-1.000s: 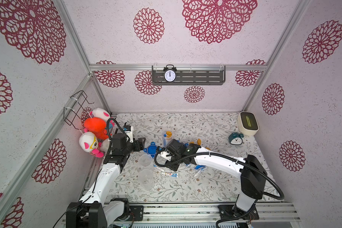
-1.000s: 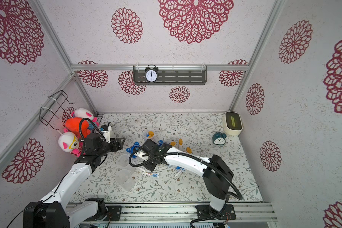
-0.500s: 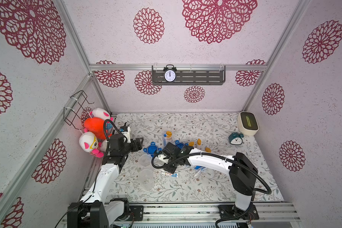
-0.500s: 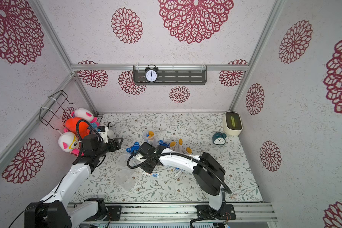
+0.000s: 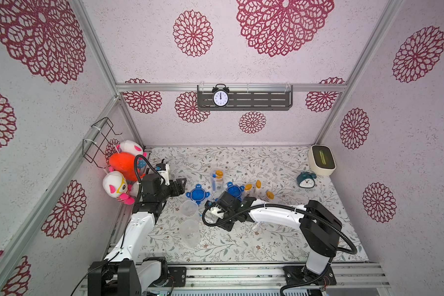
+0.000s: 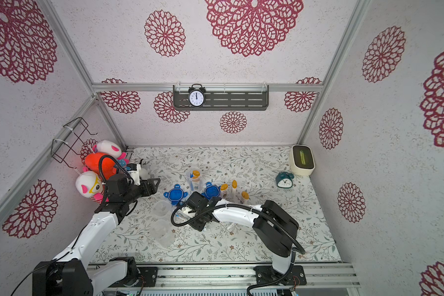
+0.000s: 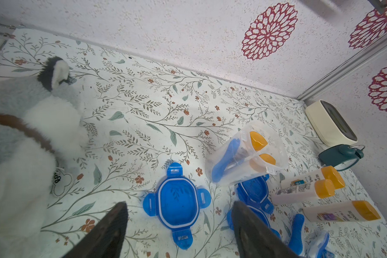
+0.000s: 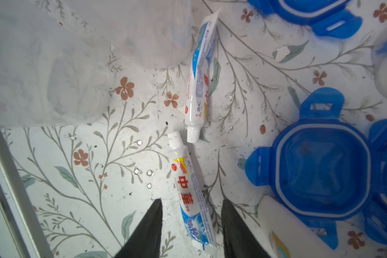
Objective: Pack away toiletry kits
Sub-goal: Pick up the toiletry item from the center of the board.
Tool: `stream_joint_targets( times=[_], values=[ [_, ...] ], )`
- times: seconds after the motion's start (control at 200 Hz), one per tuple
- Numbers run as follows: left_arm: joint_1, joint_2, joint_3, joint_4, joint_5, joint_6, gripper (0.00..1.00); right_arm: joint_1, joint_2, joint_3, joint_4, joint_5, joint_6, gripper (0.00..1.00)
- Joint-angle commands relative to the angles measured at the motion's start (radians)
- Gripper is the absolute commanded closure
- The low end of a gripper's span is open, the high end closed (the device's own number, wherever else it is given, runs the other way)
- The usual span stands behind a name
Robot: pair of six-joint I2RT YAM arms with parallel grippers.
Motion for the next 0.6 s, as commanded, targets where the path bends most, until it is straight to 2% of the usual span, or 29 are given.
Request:
stream_joint_targets(
  times=[0.0, 0.425, 0.595],
  values=[
    [0.008, -0.006, -0.004, 0.018, 0.002, -0.012, 0.23, 0.005, -0.061, -0.029, 0.043, -0.003, -0.011, 0.57],
    [0.008, 0.023, -0.001, 0.044, 0.037, -0.022, 0.23, 0.005, -0.064, -0.104, 0.103, 0.003, -0.045, 0.54],
    [0.008, 0.031, 0.002, 0.050, 0.035, -0.023, 0.23, 0.003, -0.046, -0.109, 0.113, 0.002, -0.053, 0.57]
  ],
)
